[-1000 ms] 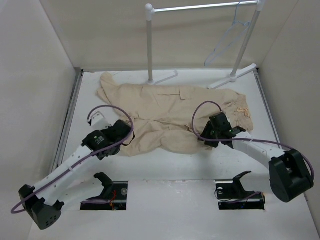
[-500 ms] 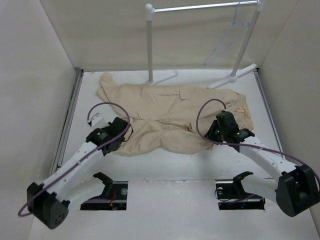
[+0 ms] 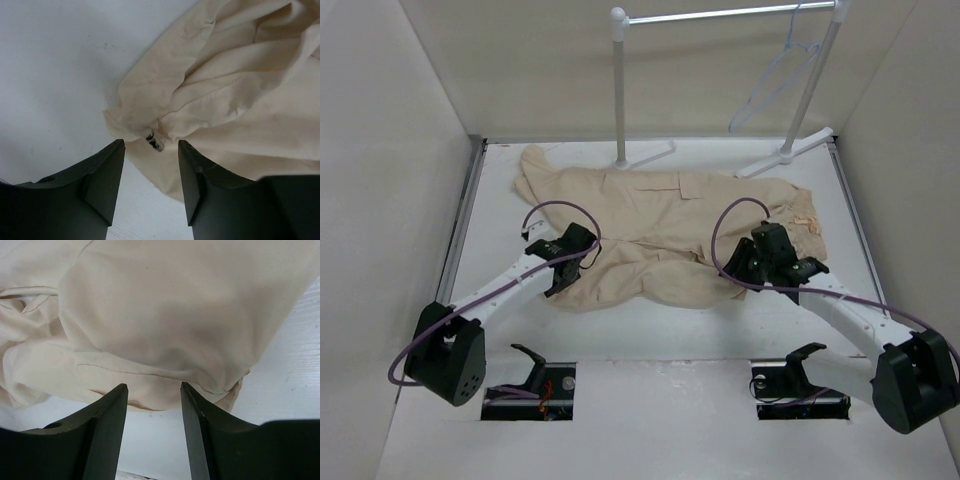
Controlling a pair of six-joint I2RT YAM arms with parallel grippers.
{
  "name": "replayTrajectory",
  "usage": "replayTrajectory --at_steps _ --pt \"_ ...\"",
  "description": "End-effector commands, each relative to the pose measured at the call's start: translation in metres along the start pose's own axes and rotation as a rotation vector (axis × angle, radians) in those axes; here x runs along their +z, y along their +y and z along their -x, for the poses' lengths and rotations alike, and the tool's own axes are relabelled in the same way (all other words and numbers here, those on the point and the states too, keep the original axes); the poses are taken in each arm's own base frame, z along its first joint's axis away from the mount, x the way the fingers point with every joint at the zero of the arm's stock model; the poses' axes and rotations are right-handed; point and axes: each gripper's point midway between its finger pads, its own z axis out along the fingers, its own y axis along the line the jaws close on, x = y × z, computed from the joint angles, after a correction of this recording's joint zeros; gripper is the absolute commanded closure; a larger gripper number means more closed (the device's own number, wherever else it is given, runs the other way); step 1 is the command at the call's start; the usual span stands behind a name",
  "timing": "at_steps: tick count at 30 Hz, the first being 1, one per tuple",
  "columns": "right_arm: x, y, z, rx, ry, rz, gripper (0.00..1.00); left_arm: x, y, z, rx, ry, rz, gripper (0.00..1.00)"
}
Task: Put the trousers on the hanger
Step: Flatten out the trousers at the center of the board.
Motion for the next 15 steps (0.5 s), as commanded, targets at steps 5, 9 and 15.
replayTrajectory --at_steps 5,9,15 --pt "-0.010 0.018 0.006 -0.001 -0.035 0.071 0.46 0.022 0.016 0.020 -0.135 -0.039 0.017 0.94" --pt "-0.012 0.014 0.005 0.002 -0.040 0.071 0.43 0.012 0.064 0.046 -0.344 -0.100 0.059 1.00" --pt "-0.016 0.016 -0.002 0.015 -0.031 0.083 0.40 0.002 0.156 0.067 -0.705 -0.154 0.250 1.00"
